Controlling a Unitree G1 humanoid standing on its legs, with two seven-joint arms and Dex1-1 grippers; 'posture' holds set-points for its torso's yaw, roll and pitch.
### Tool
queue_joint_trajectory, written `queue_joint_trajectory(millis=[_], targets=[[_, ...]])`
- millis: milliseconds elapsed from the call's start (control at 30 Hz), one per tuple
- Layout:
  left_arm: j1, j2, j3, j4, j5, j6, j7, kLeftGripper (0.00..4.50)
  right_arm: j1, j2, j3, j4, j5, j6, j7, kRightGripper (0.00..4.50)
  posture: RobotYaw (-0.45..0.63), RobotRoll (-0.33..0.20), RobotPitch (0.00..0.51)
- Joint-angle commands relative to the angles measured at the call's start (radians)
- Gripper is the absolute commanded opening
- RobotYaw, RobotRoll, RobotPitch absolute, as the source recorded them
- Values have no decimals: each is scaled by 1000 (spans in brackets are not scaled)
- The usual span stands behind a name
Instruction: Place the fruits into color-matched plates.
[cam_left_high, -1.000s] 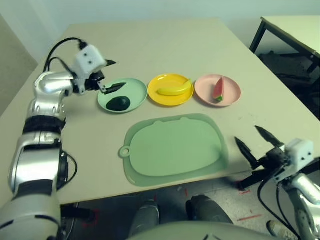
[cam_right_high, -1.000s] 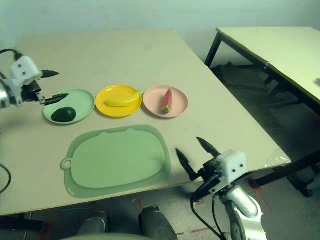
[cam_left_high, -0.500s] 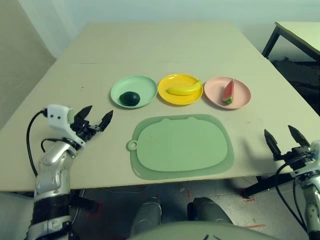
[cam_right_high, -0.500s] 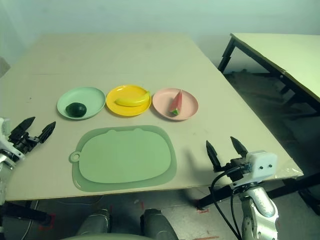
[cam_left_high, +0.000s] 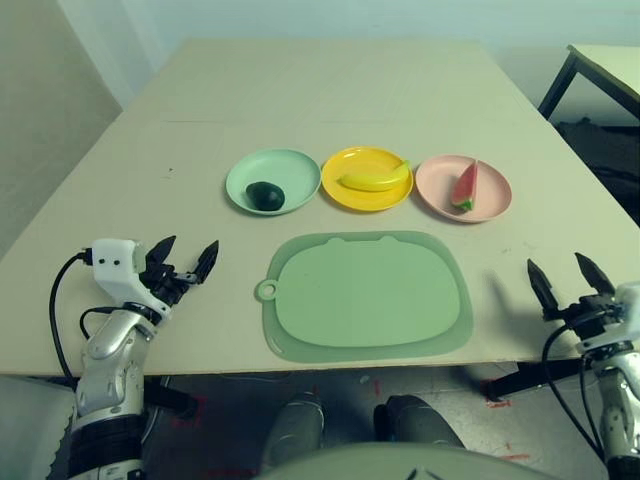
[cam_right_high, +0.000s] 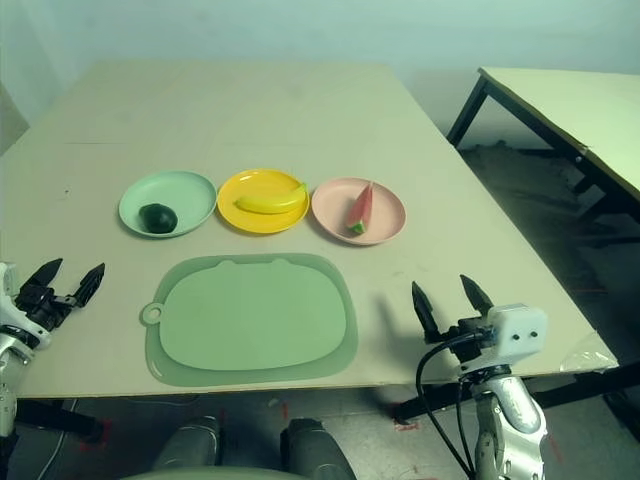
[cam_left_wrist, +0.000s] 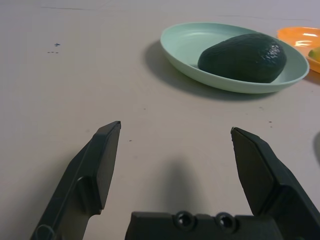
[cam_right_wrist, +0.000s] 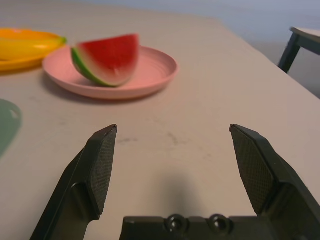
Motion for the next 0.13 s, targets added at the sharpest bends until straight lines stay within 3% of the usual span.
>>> queue_joint_trajectory(millis=[33, 133], targets=[[8, 5, -14, -8, 5, 2, -3, 4468, -11, -21, -31, 57, 13, -22, 11, 4500, 116, 0, 84], [-2, 8, -18, -4, 9, -1, 0, 4468, -21, -28, -39, 89, 13, -37, 15, 4500, 122, 0, 83]])
